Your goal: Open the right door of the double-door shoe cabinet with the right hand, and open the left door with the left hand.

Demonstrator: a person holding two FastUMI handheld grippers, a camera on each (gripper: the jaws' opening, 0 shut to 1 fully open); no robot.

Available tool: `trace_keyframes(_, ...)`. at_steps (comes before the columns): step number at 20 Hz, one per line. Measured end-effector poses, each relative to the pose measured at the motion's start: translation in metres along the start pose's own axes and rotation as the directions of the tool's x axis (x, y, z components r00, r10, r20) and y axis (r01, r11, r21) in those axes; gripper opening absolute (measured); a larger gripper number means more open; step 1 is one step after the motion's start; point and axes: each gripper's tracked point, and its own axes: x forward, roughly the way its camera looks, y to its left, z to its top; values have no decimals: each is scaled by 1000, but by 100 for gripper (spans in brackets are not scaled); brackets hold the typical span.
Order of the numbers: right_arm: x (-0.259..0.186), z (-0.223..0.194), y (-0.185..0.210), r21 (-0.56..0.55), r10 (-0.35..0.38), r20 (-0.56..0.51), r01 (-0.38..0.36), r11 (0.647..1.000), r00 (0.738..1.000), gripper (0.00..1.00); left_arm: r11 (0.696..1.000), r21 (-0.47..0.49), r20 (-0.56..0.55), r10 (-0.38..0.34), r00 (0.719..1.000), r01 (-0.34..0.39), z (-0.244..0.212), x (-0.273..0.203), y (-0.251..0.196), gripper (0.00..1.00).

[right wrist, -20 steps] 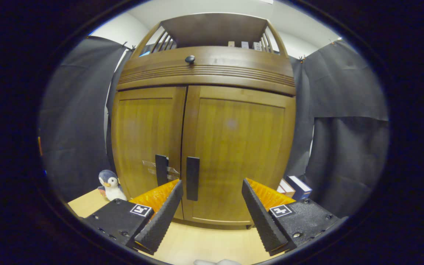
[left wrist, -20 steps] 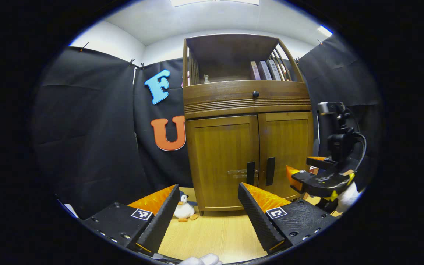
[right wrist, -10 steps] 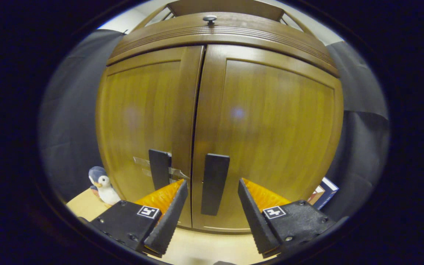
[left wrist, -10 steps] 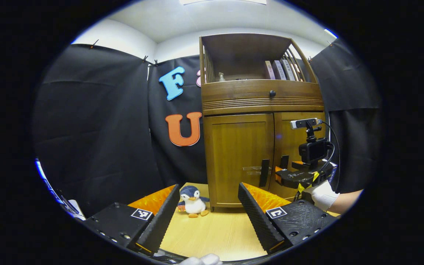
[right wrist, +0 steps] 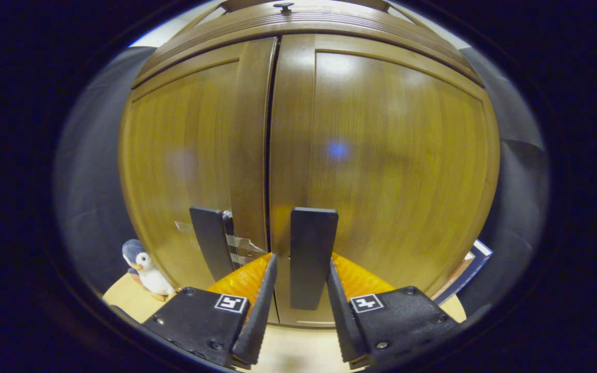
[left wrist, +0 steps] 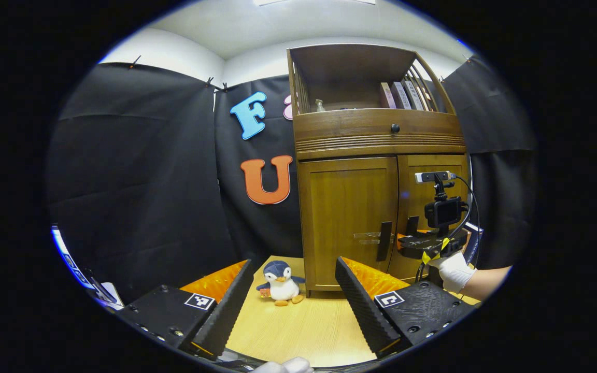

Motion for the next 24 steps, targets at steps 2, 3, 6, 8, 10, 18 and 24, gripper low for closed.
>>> trace_keyframes(2,3,-1,-4,27,-5,0,5,1000,1000,47,1000,2,1,-5,1000,5,0,-1,0,96)
trace_keyframes(3,3,-3,-5,30,-1,-3,1,1000,1000,37,1000,4,2,-7,1000,7,-1,-2,0,96)
trace_keyframes(6,1,-2,-5,21,3,-13,-3,1000,1000,34,1000,13,-4,-10,1000,10,-6,-1,1,96)
trace_keyframes(8,-2,-2,-6,19,4,-16,-3,1000,1000,33,1000,11,-6,-10,1000,10,-8,0,3,96)
trace_keyframes(10,-7,-5,-5,18,12,-20,-12,1000,1000,32,1000,4,-8,-12,1000,12,-10,0,3,96)
trace_keyframes(18,-47,-18,-14,-8,56,-28,-56,998,998,31,999,3,-1,-48,999,48,-13,-13,1,96)
trace_keyframes(24,-84,-29,-26,-26,84,-37,-85,996,996,32,997,0,-3,-72,997,72,-15,-22,-8,100)
